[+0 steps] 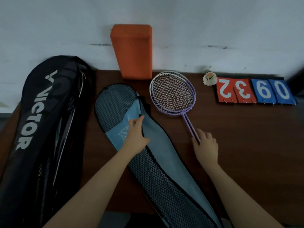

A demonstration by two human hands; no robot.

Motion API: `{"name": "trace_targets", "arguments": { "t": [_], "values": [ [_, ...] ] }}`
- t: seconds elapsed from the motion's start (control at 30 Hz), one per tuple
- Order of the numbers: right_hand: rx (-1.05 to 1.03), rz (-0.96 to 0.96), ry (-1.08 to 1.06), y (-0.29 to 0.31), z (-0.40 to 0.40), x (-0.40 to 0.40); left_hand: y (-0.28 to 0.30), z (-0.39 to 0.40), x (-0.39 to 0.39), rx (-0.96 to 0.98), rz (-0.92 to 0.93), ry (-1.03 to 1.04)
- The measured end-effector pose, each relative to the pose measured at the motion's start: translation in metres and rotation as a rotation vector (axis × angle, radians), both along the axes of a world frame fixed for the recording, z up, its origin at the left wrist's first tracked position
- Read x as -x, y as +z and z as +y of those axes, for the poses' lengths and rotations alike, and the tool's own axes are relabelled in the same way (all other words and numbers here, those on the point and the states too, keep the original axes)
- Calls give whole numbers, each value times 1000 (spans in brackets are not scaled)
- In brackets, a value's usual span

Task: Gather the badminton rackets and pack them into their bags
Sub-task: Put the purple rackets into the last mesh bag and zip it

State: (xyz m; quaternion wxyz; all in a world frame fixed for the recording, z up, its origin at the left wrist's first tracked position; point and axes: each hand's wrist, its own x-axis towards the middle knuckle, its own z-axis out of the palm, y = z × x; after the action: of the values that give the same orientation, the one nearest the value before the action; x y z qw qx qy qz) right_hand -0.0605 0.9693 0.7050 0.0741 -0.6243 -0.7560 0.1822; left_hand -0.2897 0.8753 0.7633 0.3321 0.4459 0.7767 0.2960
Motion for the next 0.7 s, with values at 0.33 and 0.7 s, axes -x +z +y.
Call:
{"name": "trace_targets", "arguments": {
  "t": [0.33, 0.7],
  "values": [
    [7, 41, 95, -10, 5, -17, -7, -4, -14, -99, -28, 59],
    [-85, -44, 152, -16, 22, -12, -2, 3, -18, -33, -75, 49]
  ]
}}
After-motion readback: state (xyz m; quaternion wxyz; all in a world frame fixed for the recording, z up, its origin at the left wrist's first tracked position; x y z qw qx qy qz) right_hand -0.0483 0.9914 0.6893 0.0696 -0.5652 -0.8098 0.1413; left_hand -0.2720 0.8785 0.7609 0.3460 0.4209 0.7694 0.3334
